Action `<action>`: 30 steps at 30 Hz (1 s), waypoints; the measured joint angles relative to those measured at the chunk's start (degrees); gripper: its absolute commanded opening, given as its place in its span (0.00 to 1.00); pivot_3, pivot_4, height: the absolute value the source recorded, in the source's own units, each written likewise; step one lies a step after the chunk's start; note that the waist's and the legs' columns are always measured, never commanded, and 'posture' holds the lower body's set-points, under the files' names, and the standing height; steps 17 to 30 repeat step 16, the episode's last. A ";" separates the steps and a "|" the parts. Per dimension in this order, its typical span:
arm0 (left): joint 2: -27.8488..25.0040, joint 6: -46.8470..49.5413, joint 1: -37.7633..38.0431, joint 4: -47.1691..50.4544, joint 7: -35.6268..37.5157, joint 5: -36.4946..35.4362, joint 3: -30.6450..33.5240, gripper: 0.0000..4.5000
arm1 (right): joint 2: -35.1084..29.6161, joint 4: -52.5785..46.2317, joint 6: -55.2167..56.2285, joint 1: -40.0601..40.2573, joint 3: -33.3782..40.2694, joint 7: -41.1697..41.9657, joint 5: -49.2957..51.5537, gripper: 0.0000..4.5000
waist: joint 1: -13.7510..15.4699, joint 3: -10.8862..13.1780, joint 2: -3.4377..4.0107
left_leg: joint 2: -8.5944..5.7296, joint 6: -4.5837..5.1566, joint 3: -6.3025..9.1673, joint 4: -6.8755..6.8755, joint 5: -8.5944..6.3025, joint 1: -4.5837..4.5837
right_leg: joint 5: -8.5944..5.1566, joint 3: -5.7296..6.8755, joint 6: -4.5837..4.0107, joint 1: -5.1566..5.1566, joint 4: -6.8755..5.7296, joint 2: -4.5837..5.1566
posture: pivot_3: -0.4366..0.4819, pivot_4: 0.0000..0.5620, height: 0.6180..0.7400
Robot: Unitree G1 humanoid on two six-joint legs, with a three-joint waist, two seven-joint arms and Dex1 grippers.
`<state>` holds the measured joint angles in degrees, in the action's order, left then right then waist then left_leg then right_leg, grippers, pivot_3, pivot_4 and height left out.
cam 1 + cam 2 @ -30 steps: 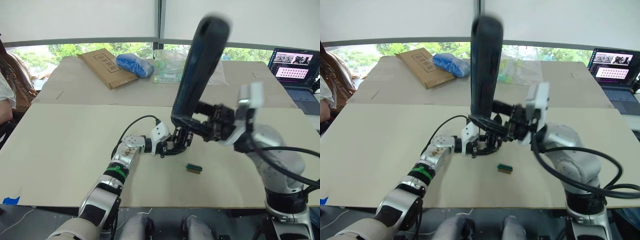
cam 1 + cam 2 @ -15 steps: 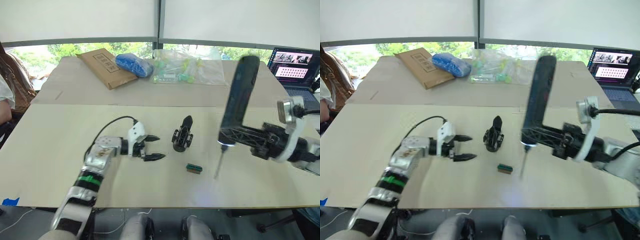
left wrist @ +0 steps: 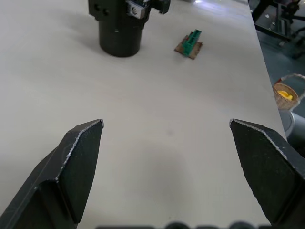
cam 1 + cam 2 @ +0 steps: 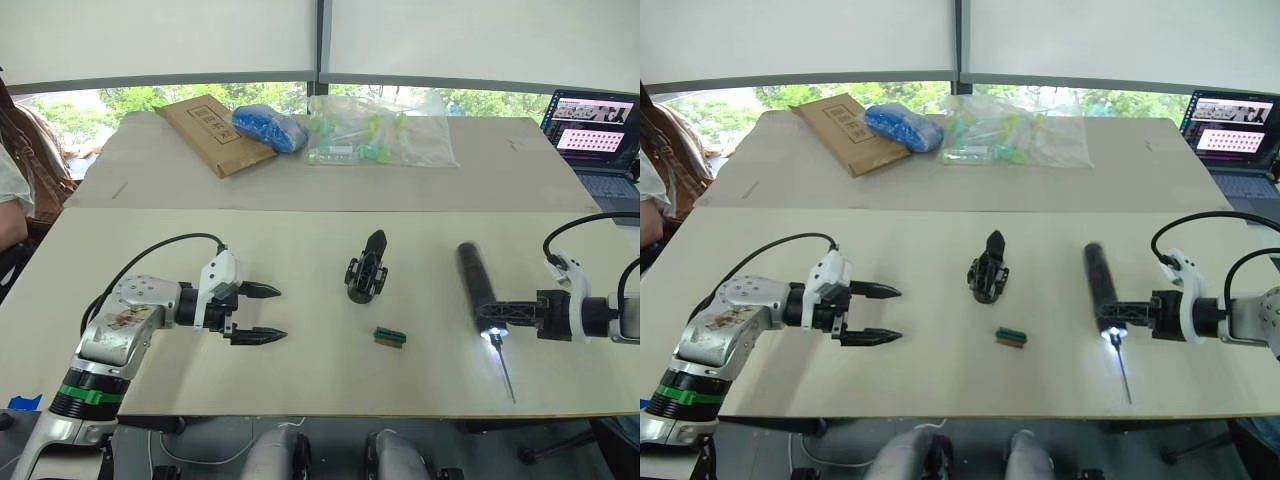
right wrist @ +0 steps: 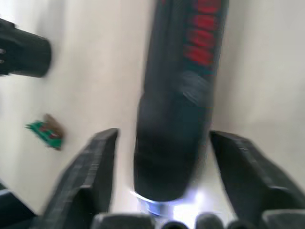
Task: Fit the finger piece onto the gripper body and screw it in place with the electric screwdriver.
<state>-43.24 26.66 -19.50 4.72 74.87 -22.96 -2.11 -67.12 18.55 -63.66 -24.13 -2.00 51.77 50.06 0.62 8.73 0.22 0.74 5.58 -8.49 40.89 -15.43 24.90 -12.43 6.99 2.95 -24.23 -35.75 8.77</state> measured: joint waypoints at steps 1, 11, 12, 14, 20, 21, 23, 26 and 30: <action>-0.90 0.10 0.48 0.12 0.11 -0.34 0.71 1.00 | -0.88 0.03 1.94 0.47 0.17 2.12 -1.63 1.00 | 0.00 0.00 0.00 | 0.01 0.00 0.00 0.01 0.00 -0.01 | 0.00 0.00 0.00 0.01 0.00 0.00 | 0.48 0.27 0.93; -17.46 -3.27 3.21 -13.15 5.93 -0.97 11.20 1.00 | -8.57 11.42 51.99 12.11 15.59 27.47 -20.35 1.00 | -0.42 0.05 0.06 | 0.03 -0.09 -0.08 -0.08 0.00 -0.33 | -0.17 -0.08 0.18 0.07 -0.01 -0.04 | 0.48 0.27 0.93; -17.36 -4.10 2.95 -13.86 6.09 -0.73 11.11 1.00 | -8.53 12.72 53.59 12.02 15.97 28.82 -20.94 1.00 | -0.43 0.06 0.08 | 0.03 -0.09 -0.08 -0.08 0.00 -0.32 | -0.14 -0.10 0.14 0.09 -0.04 -0.01 | 0.48 0.27 0.93; -16.96 -5.24 2.38 -14.75 6.30 -0.48 10.90 1.00 | -8.34 15.22 55.77 11.16 16.31 30.80 -22.24 1.00 | -0.54 0.06 0.09 | 0.04 -0.11 -0.08 -0.08 0.01 -0.31 | -0.07 -0.12 -0.01 0.08 -0.09 0.01 | 0.48 0.27 0.93; -16.46 -5.38 1.72 -14.81 6.62 -0.40 10.57 1.00 | -7.71 17.18 57.24 9.08 16.35 31.56 -23.25 1.00 | -0.85 0.06 0.09 | 0.04 -0.15 -0.08 -0.08 0.03 -0.31 | -0.08 -0.13 -0.04 0.07 -0.11 0.01 | 0.48 0.27 0.93; -16.46 -5.38 1.72 -14.81 6.62 -0.40 10.57 1.00 | -7.71 17.18 57.24 9.08 16.35 31.56 -23.25 1.00 | -0.85 0.06 0.09 | 0.04 -0.15 -0.08 -0.08 0.03 -0.31 | -0.08 -0.13 -0.04 0.07 -0.11 0.01 | 0.48 0.27 0.93; -16.46 -5.38 1.72 -14.81 6.62 -0.40 10.57 1.00 | -7.71 17.18 57.24 9.08 16.35 31.56 -23.25 1.00 | -0.85 0.06 0.09 | 0.04 -0.15 -0.08 -0.08 0.03 -0.31 | -0.08 -0.13 -0.04 0.07 -0.11 0.01 | 0.48 0.27 0.93; -16.46 -5.38 1.72 -14.81 6.62 -0.40 10.57 1.00 | -7.71 17.18 57.24 9.08 16.35 31.56 -23.25 1.00 | -0.85 0.06 0.09 | 0.04 -0.15 -0.08 -0.08 0.03 -0.31 | -0.08 -0.13 -0.04 0.07 -0.11 0.01 | 0.48 0.27 0.93; -16.46 -5.38 1.72 -14.81 6.62 -0.40 10.57 1.00 | -7.71 17.18 57.24 9.08 16.35 31.56 -23.25 1.00 | -0.85 0.06 0.09 | 0.04 -0.15 -0.08 -0.08 0.03 -0.31 | -0.08 -0.13 -0.04 0.07 -0.11 0.01 | 0.48 0.27 0.93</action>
